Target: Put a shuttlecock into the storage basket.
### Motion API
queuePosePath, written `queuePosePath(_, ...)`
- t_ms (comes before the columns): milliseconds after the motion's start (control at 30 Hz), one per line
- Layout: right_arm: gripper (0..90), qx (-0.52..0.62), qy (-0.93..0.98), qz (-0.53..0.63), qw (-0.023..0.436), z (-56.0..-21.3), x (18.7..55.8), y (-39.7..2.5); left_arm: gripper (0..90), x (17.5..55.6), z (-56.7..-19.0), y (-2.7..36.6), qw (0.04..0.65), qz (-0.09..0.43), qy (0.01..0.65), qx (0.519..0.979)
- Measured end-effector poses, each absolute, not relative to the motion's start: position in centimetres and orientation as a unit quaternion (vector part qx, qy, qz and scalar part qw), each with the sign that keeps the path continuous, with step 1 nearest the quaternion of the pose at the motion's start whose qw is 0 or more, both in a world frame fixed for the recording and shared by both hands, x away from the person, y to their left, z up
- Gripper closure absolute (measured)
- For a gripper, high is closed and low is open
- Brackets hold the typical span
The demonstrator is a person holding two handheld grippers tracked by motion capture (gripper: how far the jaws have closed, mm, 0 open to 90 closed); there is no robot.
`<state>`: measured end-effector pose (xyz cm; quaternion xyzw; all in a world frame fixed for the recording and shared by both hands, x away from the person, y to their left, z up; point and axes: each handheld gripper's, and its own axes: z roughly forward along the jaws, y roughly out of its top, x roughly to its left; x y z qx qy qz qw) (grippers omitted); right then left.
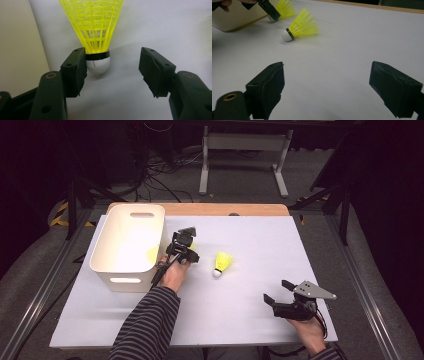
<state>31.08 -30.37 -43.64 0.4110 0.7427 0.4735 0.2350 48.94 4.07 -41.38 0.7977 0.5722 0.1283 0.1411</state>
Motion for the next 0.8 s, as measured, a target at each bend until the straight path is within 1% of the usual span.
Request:
queuePosePath(133,13.3,0.411,0.743,0.473,0.235,-43.64,31.09,-30.37,38.5,49.07,-41.63,4.03,0.136,0.125,0.574,0.798)
queuePosePath(300,13.3,0.411,0.742,0.474,0.235,-43.64,31.09,-30.38,39.4,49.21,-41.95,3.90,0.134,0.120,0.577,0.796)
queuePosePath(800,13.3,0.411,0.743,0.473,0.235,-43.64,31.05,-30.34,51.2,49.54,-42.11,4.25,0.145,0.107,0.582,0.793)
